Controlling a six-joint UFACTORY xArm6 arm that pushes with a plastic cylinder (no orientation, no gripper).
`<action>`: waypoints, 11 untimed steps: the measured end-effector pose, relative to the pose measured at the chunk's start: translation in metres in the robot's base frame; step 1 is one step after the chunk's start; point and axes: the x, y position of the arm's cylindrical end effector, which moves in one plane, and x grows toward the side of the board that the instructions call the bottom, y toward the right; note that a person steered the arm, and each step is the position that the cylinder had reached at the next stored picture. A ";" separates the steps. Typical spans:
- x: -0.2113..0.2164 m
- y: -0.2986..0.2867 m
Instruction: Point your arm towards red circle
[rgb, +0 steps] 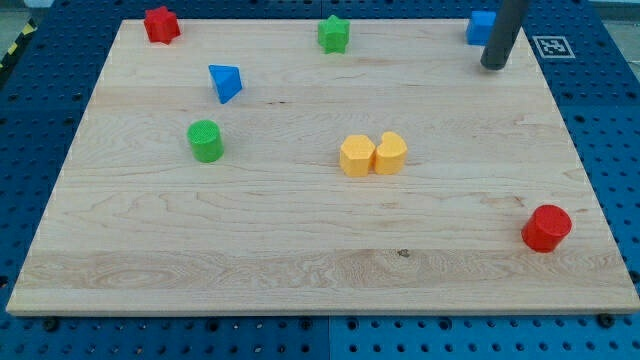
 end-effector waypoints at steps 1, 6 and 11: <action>0.001 0.000; 0.108 0.011; 0.244 0.059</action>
